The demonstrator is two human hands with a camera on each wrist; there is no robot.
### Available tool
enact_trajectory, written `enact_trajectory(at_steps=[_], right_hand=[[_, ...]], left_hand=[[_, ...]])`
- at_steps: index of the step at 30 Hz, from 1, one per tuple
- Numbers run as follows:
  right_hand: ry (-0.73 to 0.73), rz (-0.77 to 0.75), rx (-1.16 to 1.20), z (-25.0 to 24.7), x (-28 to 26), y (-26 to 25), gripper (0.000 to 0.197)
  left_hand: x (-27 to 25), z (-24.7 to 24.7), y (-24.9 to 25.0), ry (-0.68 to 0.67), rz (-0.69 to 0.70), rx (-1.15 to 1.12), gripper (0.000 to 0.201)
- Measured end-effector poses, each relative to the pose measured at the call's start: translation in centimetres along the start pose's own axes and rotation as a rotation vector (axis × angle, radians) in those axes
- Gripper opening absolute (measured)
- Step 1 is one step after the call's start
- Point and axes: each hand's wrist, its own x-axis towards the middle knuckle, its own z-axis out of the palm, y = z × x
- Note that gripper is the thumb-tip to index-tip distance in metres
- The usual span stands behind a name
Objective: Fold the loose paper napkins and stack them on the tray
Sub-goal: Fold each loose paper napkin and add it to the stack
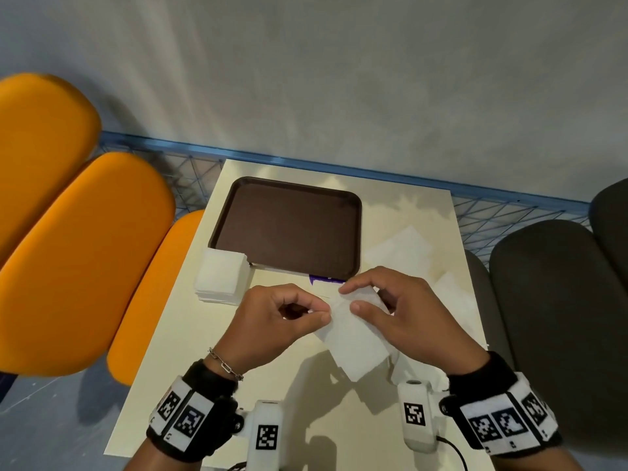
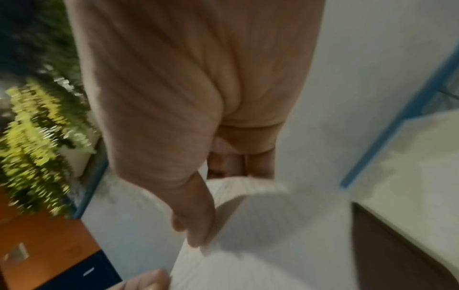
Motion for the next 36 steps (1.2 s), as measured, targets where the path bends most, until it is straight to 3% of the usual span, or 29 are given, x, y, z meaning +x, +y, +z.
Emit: enact_trajectory(at_steps=[5, 9, 15, 24, 36], right_hand=[[0.001, -0.033, -0.194, -0.9, 0.2, -0.5, 0.012], [0.0, 0.073, -0.071, -1.1, 0.2, -0.3, 0.013], [0.04, 0.141, 0.155, -0.7, -0.1, 0.4, 0.007], [0.131, 0.086, 0.296, -1.4, -0.5, 0.1, 0.008], [0.246, -0.016, 0.244, -1.2, 0.5, -1.0, 0.005]], left_hand=[[-0.1, -0.2, 0.3, -0.011, -0.012, -0.022, 0.025], [-0.2, -0.1, 0.5, -0.018, 0.029, 0.012, 0.033], [-0.2, 0.1, 0.5, 0.067, 0.008, -0.045, 0.022], [-0.2, 0.3, 0.7, 0.193, -0.132, -0.313, 0.03], [0.1, 0.0, 1.7, 0.295, -0.139, -0.52, 0.031]])
